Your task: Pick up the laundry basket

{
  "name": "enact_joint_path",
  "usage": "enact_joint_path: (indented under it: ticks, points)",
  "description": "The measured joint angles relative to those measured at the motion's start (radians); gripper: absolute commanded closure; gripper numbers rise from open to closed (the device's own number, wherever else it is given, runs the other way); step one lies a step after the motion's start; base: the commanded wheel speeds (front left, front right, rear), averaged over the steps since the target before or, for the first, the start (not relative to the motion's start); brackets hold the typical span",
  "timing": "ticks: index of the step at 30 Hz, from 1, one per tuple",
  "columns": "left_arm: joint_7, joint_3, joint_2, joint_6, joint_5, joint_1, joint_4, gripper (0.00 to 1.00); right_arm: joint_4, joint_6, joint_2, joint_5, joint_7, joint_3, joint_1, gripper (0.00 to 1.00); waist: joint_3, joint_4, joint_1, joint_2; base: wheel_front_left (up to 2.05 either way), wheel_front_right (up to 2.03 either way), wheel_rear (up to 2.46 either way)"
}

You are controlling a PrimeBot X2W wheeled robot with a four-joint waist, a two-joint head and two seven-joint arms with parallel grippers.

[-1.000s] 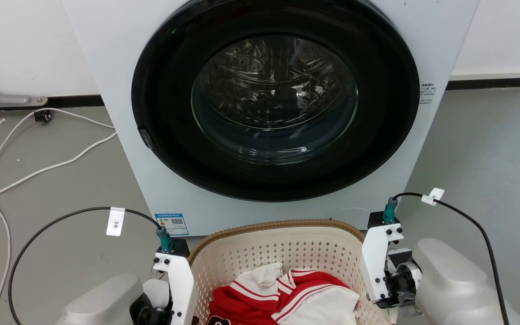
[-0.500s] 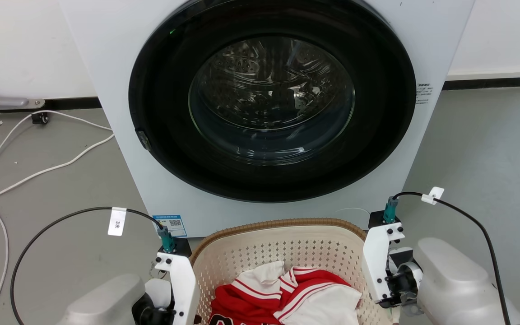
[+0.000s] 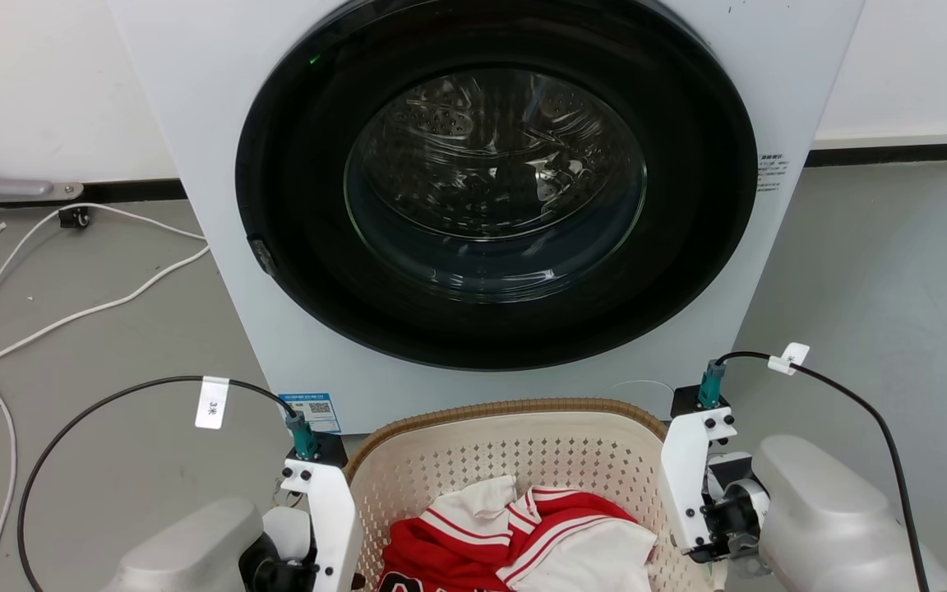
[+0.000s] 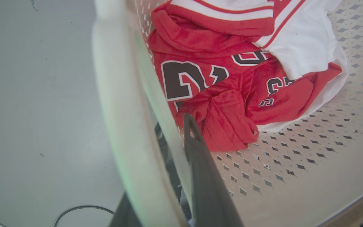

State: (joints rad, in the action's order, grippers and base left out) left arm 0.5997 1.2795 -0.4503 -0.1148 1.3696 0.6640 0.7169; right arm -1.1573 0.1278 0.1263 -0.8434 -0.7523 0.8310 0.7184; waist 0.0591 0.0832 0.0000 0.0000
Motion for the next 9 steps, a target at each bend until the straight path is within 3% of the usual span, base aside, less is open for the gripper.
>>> enact_joint_path:
  ticks: [9]
  points:
    - [-0.002,0.0,0.0,0.0,0.0,0.0,0.002,1.0,-0.004,0.0,-0.001,-0.013,0.005,0.011,0.004,1.0,0.003,-0.001,0.0,0.0,0.0,0.0,0.0]
